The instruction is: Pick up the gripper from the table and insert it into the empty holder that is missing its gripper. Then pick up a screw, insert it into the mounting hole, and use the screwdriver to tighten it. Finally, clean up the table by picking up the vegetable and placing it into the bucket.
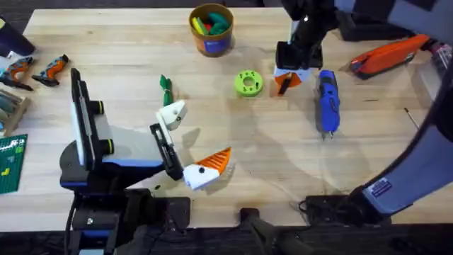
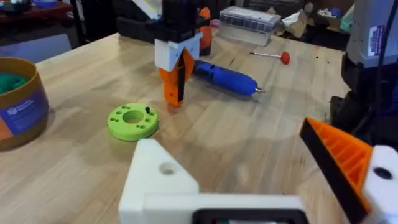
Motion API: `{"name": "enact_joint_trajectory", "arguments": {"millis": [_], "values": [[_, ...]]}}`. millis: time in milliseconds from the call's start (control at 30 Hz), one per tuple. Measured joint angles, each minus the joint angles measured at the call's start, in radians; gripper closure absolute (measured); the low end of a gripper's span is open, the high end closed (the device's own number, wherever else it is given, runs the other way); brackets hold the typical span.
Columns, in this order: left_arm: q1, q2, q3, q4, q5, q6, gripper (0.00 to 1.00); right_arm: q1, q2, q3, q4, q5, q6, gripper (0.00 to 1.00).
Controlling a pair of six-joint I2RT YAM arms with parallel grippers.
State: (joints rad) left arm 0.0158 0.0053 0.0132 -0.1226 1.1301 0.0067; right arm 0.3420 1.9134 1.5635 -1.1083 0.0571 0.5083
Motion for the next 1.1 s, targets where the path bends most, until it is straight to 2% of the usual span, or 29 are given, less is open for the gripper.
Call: {"name": "enact_joint_trajectory", "arguments": {"millis": [100, 267, 533, 633, 733, 867, 1100], "values": [[0.0, 0.0, 0.0, 0.0, 0.0, 0.0, 0.015, 0.0, -0.055, 0.0, -0.019, -0.001, 0.0, 0.984], [0.0, 0.0, 0.0, 0.0, 0.0, 0.0, 0.015, 0.0, -0.22, 0.0, -0.051, -0.007, 0.0, 0.985], [0.0, 0.0, 0.0, 0.0, 0.0, 0.0, 0.015, 0.0, -0.424, 0.0, -0.059, -0.088, 0.0, 0.985], [0.0, 0.0, 0.0, 0.0, 0.0, 0.0, 0.016, 0.0, -0.487, -0.028, -0.01, -0.113, 0.0, 0.985], [0.0, 0.0, 0.0, 0.0, 0.0, 0.0, 0.015, 0.0, -0.573, -0.135, 0.115, -0.162, 0.0, 0.985], [0.0, 0.0, 0.0, 0.0, 0.0, 0.0, 0.015, 0.0, -0.688, -0.34, 0.322, -0.264, 0.001, 0.985], [0.0, 0.0, 0.0, 0.0, 0.0, 0.0, 0.015, 0.0, -0.755, -0.603, 0.63, -0.533, 0.001, 0.985]]}}
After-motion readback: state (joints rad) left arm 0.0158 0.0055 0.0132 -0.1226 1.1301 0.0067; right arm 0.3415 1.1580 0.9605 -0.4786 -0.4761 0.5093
